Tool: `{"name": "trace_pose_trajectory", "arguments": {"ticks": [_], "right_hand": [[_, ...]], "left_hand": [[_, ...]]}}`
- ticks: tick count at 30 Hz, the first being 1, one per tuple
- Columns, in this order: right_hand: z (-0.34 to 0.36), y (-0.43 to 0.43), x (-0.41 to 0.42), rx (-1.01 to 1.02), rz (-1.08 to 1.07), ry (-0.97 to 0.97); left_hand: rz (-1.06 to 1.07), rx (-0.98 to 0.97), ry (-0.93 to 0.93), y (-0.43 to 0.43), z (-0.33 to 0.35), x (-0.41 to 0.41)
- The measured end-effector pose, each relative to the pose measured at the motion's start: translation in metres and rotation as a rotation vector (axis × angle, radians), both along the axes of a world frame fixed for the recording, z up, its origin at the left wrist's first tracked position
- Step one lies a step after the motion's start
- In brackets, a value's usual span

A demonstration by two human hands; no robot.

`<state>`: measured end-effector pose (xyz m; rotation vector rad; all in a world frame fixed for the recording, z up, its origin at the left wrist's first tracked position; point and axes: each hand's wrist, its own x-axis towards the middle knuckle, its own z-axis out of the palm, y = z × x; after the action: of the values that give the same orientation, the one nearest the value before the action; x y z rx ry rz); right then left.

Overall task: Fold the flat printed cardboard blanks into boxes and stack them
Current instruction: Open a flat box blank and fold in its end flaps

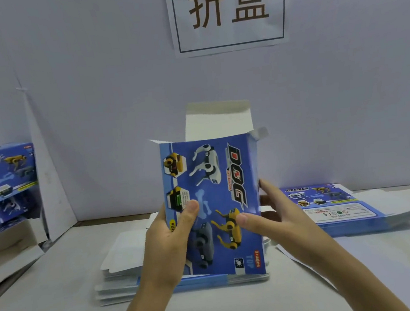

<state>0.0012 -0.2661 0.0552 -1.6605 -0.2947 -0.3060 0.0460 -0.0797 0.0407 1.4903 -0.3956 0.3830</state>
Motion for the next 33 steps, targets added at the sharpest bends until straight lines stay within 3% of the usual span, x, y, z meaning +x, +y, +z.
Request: {"name": "trace_pose_trajectory", "arguments": {"ticks": [6, 12, 16, 21, 25, 28, 33], "right_hand": [[-0.002, 0.001, 0.001, 0.028, -0.020, 0.027], [0.000, -0.011, 0.004, 0.065, 0.061, 0.025], [-0.002, -0.017, 0.007, 0.143, 0.119, 0.014], [-0.004, -0.006, 0.007, 0.196, 0.092, -0.065], [-0.004, 0.005, 0.004, 0.080, 0.007, -0.053], [-0.004, 0.004, 0.004, -0.005, -0.067, 0.001], [-0.008, 0.003, 0.007, 0.066, 0.001, 0.009]], "left_hand": [[0.022, -0.002, -0.043, -0.002, -0.003, -0.001], [-0.360, 0.079, 0.060, 0.010, 0.001, -0.001], [-0.412, 0.179, 0.106, 0.020, 0.003, 0.003], [-0.409, 0.148, 0.093, 0.018, -0.002, 0.006], [-0.308, 0.023, 0.176, 0.010, -0.010, 0.009], [-0.198, 0.036, 0.074, 0.005, -0.011, 0.010], [-0.259, 0.081, 0.009, 0.009, -0.005, 0.007]]}}
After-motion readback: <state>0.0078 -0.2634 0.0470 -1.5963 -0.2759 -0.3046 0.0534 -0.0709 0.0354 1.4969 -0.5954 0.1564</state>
